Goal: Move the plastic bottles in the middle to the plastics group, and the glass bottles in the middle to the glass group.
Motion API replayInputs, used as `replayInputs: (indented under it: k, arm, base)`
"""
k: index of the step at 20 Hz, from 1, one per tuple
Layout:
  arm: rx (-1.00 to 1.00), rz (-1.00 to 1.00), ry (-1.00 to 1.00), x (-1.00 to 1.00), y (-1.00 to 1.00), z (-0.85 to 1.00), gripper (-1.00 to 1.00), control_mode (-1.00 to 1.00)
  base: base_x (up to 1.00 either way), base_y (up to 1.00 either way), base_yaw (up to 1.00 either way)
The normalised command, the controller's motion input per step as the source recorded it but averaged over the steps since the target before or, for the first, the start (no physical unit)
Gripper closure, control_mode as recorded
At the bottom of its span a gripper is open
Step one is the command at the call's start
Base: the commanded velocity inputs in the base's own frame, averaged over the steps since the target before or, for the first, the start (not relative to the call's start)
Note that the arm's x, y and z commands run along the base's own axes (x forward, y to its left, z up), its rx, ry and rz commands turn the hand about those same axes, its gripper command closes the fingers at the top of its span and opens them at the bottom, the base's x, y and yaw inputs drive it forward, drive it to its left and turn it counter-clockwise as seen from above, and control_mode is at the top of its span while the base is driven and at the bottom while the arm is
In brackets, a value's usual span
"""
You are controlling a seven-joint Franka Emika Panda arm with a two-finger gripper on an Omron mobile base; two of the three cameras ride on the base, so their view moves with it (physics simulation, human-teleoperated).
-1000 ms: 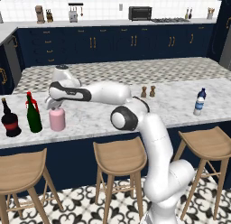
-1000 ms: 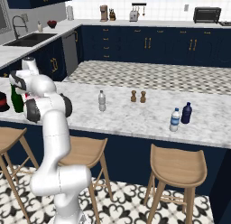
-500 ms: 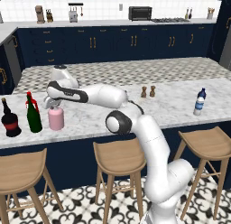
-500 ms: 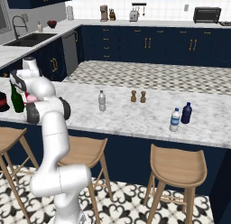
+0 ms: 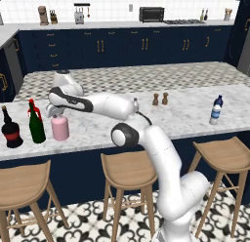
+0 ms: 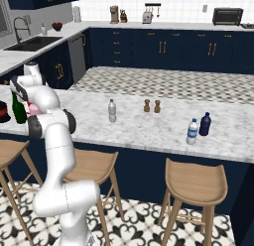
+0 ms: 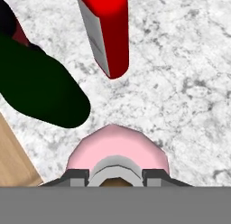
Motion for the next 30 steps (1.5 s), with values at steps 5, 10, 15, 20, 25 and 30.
replayInputs:
  k: [5,10,15,20,25,30]
  arm:
    - [0.0,0.0,0.0,0.0,0.0,0.0,-1.0,-1.0]
    - [0.0,0.0,0.0,-0.01,-0.01,0.0,-1.0,-1.0]
    - [0.0,0.0,0.0,-0.01,-0.01,0.0,-1.0,-1.0]
    - [0.01,0.0,-0.01,-0.65,-0.37,0.0,-1.0,-1.0]
    - [0.09,0.0,-0.11,-1.0,-0.76,0.0,-1.0,-1.0]
    - [0.12,0.0,-0.16,-1.0,-0.87,0.0,-1.0,-1.0]
  base:
    - [0.0,0.0,0.0]
    - [0.0,0.0,0.0]
    - [0.0,0.0,0.0]
    - [0.0,0.0,0.0]
    - [0.0,0.0,0.0]
    - [0.0,0.0,0.0]
